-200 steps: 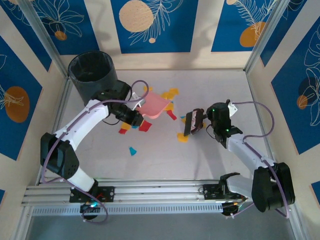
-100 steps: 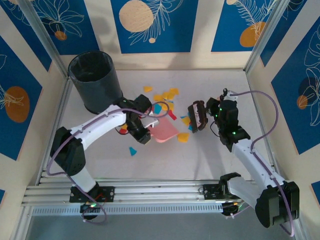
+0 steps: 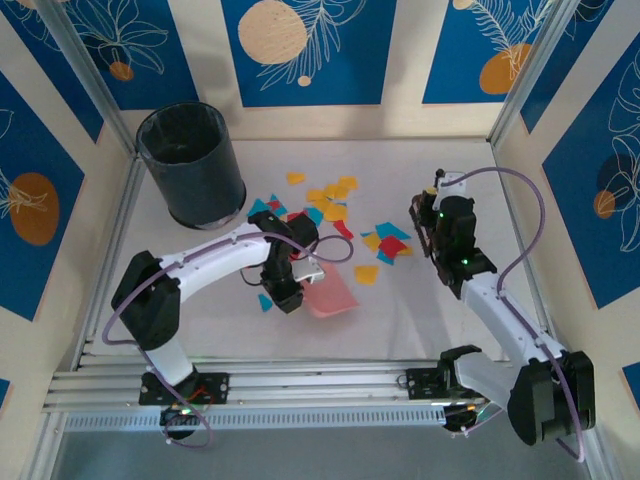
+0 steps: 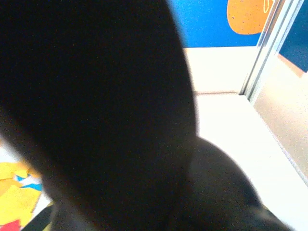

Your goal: Sweep away the paper scraps from the table

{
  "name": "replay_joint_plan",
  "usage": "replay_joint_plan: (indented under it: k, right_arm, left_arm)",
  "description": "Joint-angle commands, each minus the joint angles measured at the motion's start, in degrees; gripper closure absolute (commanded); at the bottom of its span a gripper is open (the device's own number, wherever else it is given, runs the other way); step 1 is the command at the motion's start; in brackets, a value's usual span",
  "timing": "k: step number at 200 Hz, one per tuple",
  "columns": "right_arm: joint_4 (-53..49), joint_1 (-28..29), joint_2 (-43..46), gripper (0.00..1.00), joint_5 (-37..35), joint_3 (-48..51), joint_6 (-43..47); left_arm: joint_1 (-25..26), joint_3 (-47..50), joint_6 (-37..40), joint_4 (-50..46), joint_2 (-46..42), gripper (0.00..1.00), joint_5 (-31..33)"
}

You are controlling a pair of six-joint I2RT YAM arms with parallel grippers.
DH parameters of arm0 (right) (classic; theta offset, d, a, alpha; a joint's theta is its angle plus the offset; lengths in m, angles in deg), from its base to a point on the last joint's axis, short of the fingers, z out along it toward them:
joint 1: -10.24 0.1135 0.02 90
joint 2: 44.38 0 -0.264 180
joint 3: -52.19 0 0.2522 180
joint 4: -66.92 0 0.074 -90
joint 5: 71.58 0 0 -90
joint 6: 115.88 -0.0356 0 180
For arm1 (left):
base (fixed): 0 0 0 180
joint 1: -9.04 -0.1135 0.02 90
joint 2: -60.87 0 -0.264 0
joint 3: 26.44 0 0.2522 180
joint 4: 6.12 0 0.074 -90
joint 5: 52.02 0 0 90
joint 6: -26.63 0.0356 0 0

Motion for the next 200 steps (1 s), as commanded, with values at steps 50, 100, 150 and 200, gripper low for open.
replay_joint_plan:
  k: [50, 100, 150, 200]
  right_arm:
    - [7.55, -1.53, -9.31, 1.0, 2.51, -2.93, 8.27]
    - [4.45, -0.74, -12.17, 1.0, 5.38, -2.41, 7.13]
    - [0.61, 1.15, -11.98, 1.0, 7.25, -1.62, 5.91]
    - [-3.55, 3.71, -9.73, 1.0, 7.78, -0.59, 3.28]
  left_arm:
    - [1.03, 0.6, 1.36, -2.58, 2.8, 1.0, -0.55]
    - [1.12, -0.69, 1.67, -2.75, 6.11, 1.0, -0.78]
    - [1.12, -3.9, 1.86, -2.74, 9.49, 1.0, -0.81]
    - [1.03, -7.14, 1.52, -1.8, 12.19, 1.0, -0.29]
